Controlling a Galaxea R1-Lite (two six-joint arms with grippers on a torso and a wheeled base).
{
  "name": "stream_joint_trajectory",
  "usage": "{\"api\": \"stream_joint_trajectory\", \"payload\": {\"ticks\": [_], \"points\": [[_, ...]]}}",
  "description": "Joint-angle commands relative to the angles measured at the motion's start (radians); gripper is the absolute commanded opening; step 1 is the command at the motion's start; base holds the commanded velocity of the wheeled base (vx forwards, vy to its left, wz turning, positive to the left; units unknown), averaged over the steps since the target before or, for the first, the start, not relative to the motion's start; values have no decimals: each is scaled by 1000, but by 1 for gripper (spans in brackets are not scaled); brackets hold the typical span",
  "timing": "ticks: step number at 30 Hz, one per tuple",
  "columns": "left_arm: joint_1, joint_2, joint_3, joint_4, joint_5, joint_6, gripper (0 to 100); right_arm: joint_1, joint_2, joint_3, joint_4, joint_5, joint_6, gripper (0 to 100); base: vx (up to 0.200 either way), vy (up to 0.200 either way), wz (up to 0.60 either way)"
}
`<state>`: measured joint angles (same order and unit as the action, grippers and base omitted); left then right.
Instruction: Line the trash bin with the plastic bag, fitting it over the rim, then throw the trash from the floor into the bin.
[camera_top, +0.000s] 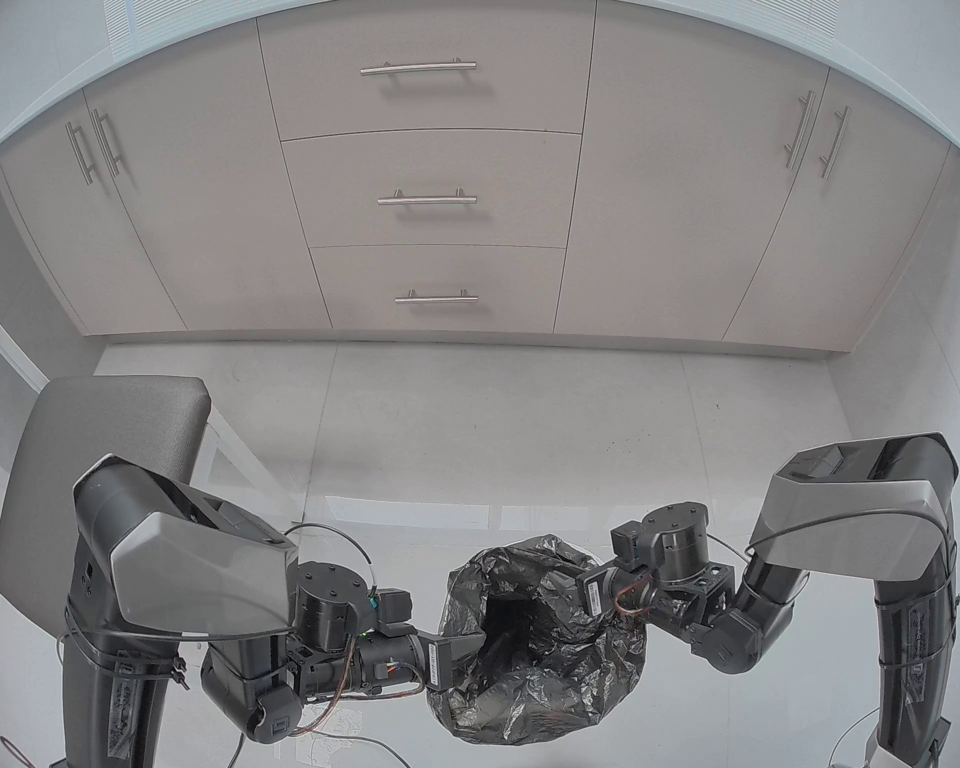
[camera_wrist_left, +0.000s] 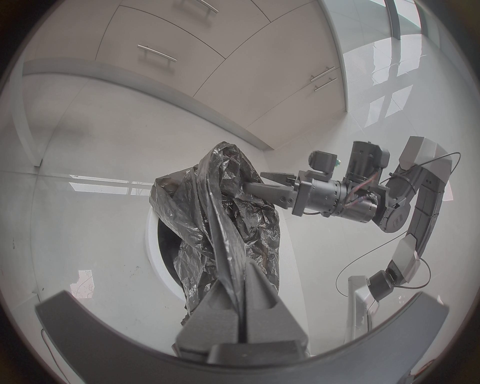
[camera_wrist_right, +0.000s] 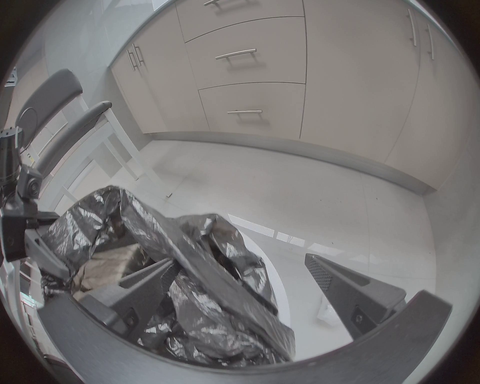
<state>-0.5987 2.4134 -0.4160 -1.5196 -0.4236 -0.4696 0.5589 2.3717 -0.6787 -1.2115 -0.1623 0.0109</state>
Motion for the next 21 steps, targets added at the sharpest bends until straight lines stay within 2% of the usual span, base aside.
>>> {"api": "stream_joint_trajectory", "payload": {"ticks": [1,12,13,21], "points": [[4,-5,-6,2,0,-3,0,9,49,-137,89,-5,-2,100,0,0,0],[-1,-8,-18,33,2,-1,0,-17,66,-182,104,-8,-2,100,0,0,0],[-1,-8,-21,39,2,-1,100,-19,66,-182,104,-8,-2,100,0,0,0],[20,-16,-110,167,2,19,100,-24,57,-185,99,-8,0,100,0,0,0]]}}
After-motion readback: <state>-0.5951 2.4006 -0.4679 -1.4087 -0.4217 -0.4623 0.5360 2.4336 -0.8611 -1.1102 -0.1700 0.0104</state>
